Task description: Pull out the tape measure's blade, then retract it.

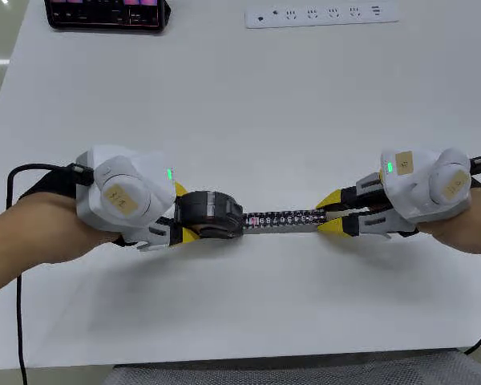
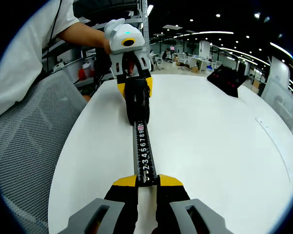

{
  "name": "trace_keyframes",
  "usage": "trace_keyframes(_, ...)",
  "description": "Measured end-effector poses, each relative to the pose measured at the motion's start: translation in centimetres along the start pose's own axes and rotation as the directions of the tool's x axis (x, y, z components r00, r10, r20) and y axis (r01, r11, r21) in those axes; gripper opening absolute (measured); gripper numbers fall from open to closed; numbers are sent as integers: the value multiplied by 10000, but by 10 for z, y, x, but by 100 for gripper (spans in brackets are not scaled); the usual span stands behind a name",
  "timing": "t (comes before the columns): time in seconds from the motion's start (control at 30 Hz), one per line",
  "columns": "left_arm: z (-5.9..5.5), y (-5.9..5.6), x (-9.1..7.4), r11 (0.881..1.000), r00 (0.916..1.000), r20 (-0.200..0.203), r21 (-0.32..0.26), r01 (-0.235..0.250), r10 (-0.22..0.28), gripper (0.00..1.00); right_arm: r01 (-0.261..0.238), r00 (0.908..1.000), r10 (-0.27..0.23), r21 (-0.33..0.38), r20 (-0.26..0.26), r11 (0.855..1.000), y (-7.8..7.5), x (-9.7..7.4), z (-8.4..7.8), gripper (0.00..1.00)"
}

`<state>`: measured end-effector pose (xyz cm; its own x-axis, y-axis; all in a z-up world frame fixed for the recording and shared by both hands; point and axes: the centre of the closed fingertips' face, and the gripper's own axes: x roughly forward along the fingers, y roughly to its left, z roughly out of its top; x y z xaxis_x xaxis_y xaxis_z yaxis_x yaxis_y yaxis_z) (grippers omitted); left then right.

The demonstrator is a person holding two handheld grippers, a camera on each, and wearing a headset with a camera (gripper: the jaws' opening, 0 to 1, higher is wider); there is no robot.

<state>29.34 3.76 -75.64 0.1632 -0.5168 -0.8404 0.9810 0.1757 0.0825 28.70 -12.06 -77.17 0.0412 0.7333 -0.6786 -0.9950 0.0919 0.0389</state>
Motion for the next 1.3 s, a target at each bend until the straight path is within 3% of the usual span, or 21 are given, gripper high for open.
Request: trace_keyframes(1.3,0,-1,0,10000,9999,-146,12,-1,2,25,257,9984,-254,48,-503,9997,-2,-30,-29,9)
